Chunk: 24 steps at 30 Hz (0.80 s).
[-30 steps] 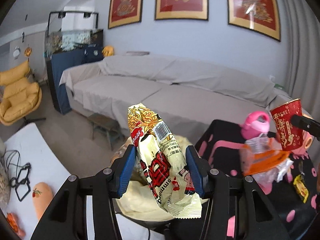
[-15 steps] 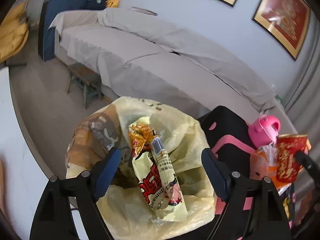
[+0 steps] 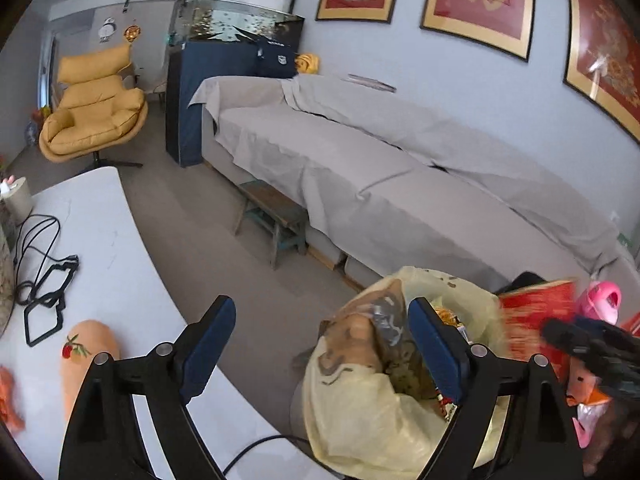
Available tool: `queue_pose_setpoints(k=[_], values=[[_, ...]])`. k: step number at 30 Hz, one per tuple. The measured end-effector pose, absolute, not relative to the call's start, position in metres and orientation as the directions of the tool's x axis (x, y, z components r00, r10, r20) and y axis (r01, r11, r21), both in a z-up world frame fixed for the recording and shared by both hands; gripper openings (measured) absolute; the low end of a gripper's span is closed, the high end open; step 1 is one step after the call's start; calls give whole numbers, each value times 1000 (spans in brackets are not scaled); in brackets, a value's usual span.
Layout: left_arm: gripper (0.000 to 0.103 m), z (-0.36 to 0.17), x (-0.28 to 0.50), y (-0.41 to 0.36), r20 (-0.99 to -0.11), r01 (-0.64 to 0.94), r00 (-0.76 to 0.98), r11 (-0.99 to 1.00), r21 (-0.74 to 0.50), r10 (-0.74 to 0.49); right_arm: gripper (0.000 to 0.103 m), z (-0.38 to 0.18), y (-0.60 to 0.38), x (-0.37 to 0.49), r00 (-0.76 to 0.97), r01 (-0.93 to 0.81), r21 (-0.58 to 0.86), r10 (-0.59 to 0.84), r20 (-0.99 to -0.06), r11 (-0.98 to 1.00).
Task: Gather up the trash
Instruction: 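Carry the wrapper and red cup to the yellow bag and release both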
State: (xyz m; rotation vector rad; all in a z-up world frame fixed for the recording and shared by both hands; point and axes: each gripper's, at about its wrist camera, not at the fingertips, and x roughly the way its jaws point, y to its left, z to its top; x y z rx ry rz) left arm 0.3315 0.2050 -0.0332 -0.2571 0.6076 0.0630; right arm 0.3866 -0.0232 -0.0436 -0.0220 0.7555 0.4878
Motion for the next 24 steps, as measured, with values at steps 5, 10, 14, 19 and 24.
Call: queue_pose_setpoints(k=[5, 10, 14, 19, 24], values=[[92, -35, 316, 231, -542, -151, 840, 949, -276, -24, 49, -105, 18, 427, 467, -426, 127, 338, -817, 896], [95, -45, 306, 248, -546, -167, 837, 935, -313, -33, 49, -158, 29, 446, 297, -396, 124, 254, -920, 910], [95, -54, 311, 249, -563, -174, 826, 933, -316, -36, 54, -160, 26, 438, 309, -395, 97, 232, -922, 914], [95, -49, 308, 242, -560, -176, 827, 925, -336, -46, 66, -120, 7, 417, 420, -410, 120, 304, -855, 904], [95, -36, 302, 221, -541, -128, 838, 938, -323, -72, 66, -70, -18, 386, 560, -409, 52, 296, -774, 911]])
